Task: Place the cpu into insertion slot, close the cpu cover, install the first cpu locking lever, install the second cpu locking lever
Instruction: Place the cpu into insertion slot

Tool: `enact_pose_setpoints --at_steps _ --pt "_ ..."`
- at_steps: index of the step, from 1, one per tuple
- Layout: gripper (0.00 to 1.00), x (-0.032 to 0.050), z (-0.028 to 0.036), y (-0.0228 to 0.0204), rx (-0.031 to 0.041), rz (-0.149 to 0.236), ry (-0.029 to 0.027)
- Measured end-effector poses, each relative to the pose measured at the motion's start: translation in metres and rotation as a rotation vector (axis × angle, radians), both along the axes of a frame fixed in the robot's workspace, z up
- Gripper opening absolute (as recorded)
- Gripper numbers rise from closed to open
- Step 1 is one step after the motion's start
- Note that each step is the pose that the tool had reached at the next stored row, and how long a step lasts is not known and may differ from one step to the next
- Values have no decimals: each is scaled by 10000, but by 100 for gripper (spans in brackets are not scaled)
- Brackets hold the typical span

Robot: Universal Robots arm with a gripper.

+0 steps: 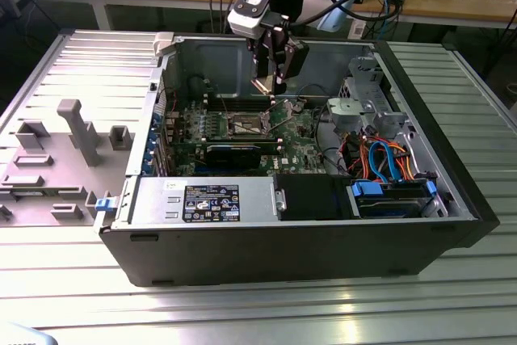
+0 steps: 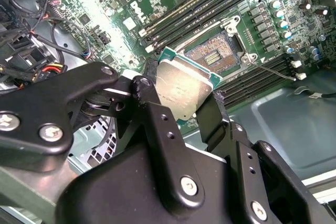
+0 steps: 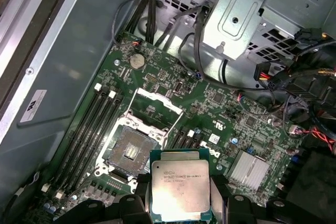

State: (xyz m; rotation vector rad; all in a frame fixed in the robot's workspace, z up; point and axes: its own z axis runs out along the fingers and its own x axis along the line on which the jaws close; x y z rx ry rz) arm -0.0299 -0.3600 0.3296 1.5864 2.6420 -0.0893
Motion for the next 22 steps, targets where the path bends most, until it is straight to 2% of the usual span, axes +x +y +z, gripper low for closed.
enact_pose_setpoints --at_steps 22 --pt "55 0 -4 0 -83 -234 0"
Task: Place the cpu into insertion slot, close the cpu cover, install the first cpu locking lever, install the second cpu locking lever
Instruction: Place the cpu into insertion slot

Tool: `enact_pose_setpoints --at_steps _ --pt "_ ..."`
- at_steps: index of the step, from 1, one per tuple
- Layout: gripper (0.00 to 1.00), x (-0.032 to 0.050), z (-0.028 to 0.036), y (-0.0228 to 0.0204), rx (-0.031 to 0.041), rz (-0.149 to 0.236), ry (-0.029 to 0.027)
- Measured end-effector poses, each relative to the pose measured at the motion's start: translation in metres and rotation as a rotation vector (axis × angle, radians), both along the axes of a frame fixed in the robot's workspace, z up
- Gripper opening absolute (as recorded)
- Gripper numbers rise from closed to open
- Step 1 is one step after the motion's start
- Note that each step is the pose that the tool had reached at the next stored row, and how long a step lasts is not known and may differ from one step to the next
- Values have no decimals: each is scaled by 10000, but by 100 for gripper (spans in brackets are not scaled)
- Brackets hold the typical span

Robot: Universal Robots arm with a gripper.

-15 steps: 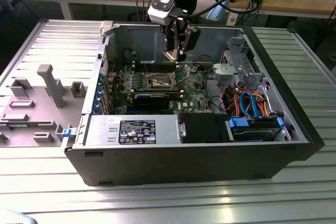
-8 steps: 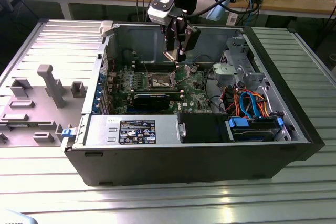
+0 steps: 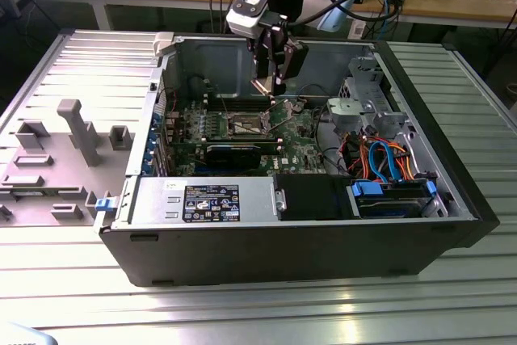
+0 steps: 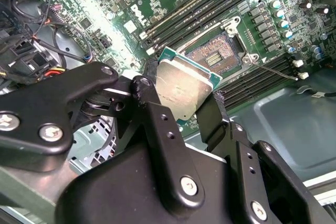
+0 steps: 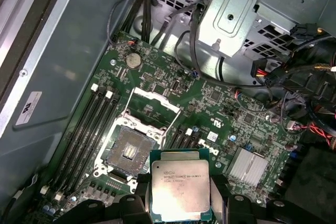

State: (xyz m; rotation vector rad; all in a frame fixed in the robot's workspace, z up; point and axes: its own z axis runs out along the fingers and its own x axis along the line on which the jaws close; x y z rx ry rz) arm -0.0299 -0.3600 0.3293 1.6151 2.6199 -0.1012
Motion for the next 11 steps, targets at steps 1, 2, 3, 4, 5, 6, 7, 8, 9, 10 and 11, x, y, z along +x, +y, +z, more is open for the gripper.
enact_pose_setpoints --at_steps 1,2,3,4,5,6,7,8,9,10,11 --pt "55 0 0 0 -3 -8 0" --pt "55 0 0 0 -8 -16 0" --pt "55 0 0 0 -12 -25 0" --pt "55 0 0 0 -16 -33 0" --pt "55 0 0 0 -21 -43 0" --pt "55 0 0 0 -25 -52 -1" --pt "55 0 0 0 -33 -66 0" --pt "55 0 0 0 -36 -74 0" --pt "55 0 0 0 -43 -90 0" --pt "55 0 -1 0 -52 -107 0" --pt "55 0 -1 0 -57 -118 0"
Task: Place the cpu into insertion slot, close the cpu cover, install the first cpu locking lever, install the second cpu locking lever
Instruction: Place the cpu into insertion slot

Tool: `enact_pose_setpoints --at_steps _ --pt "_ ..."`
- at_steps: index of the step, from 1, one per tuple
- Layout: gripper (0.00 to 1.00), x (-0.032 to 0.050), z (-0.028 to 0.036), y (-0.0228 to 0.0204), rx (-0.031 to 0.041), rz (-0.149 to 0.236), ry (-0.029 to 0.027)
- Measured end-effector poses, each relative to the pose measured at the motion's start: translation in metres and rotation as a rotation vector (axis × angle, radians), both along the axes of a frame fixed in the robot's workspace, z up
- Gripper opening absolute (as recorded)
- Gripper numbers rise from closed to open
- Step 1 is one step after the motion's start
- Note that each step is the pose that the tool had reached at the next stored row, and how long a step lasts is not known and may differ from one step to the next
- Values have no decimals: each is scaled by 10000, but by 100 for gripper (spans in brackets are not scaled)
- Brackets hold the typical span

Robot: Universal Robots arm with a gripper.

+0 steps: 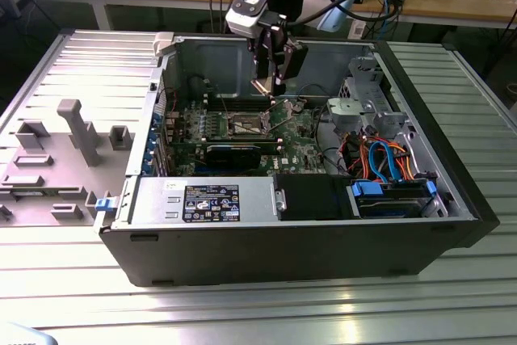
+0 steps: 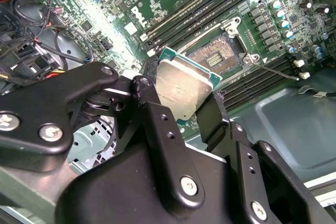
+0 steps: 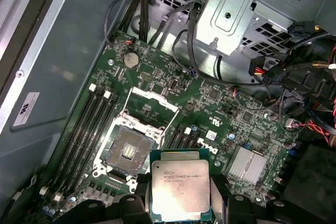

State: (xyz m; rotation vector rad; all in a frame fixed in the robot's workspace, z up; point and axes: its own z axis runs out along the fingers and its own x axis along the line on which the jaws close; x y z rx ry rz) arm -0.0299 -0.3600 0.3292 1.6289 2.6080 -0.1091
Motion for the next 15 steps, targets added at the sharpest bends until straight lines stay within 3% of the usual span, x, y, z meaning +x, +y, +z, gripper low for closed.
enact_pose_setpoints --at_steps 9,15 --pt "55 0 0 0 -57 -98 0" --pt "55 0 -2 0 -185 -316 0"
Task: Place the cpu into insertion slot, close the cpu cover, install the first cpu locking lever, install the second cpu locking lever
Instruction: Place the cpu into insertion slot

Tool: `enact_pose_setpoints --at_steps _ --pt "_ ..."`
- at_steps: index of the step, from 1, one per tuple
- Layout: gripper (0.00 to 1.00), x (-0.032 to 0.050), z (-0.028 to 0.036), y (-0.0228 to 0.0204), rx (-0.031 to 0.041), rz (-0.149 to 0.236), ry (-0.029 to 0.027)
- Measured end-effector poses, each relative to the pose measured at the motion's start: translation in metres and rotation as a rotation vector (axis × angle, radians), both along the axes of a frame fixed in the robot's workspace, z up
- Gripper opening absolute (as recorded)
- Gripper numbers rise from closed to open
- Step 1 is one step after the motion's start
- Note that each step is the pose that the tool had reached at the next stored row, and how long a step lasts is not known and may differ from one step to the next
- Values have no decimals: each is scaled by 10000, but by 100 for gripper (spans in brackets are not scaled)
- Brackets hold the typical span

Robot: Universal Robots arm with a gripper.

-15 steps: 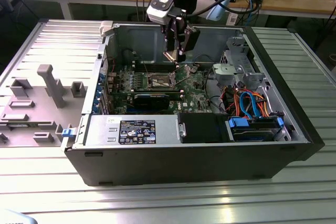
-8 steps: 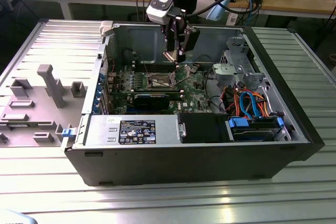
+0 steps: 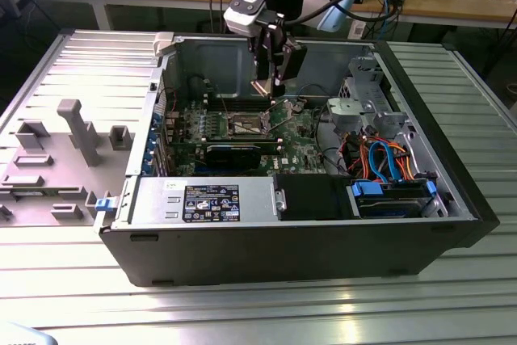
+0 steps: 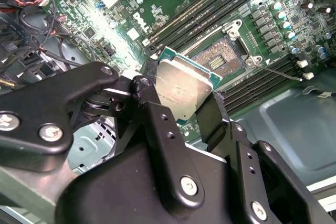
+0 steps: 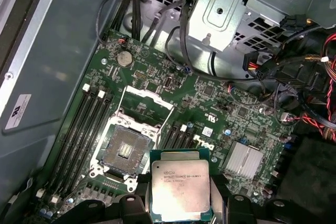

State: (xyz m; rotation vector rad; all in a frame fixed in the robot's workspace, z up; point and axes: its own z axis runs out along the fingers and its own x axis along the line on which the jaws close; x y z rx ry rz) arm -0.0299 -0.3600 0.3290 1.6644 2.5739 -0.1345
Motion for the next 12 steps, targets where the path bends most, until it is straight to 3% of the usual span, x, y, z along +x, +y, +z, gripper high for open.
enact_pose_setpoints --at_steps 12 --pt "55 0 0 0 -50 -99 0"
